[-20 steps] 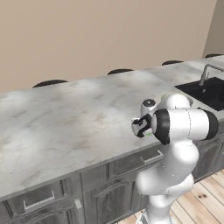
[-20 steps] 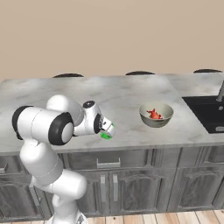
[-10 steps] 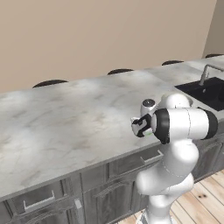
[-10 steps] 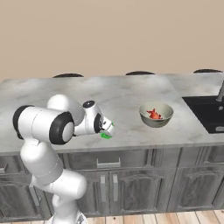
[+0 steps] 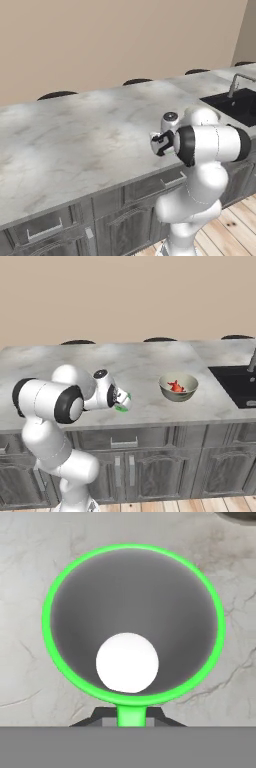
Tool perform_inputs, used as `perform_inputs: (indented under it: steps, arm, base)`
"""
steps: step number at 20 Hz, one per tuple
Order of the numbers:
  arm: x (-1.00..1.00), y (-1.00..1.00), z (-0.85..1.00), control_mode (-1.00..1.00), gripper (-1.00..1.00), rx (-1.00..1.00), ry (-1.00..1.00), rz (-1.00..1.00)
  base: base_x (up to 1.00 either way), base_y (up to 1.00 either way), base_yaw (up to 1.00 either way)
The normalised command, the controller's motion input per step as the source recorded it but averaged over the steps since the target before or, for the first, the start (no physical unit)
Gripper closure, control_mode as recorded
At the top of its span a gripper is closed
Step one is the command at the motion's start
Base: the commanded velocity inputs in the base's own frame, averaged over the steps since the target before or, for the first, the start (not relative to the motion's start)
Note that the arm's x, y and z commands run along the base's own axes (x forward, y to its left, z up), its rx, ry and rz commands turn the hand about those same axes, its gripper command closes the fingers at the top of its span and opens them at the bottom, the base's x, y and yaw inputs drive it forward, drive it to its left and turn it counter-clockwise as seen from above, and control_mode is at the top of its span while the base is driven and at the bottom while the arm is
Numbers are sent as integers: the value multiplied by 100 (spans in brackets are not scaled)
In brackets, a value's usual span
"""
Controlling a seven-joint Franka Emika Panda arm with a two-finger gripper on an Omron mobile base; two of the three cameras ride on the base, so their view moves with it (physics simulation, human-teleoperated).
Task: Move the mug from next to the sink to the open cabinet. Then, move the bowl with the fish to the fridge to clear the area for faucet cleaning.
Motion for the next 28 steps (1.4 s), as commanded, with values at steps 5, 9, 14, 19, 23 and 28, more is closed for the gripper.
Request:
perform_inputs:
  steps: [5,9,14,19,23,28]
  arm:
    - [-35,7,80,-100,100,-10,-30,0]
    - [-45,5,91,-100,100,-8,-37,0]
    - [-31,6,70,100,100,-5,-24,0]
    - [0,0,0,100,100,0,0,0]
    - [0,0,0,100,100,0,0,0]
    - [0,0,0,100,100,0,0,0]
  base:
    - [0,0,0]
    - [0,0,0]
    - [-14,0,-1]
    - [-96,-9,-46]
    - [-70,-1,-72]
    - [-39,-9,-85]
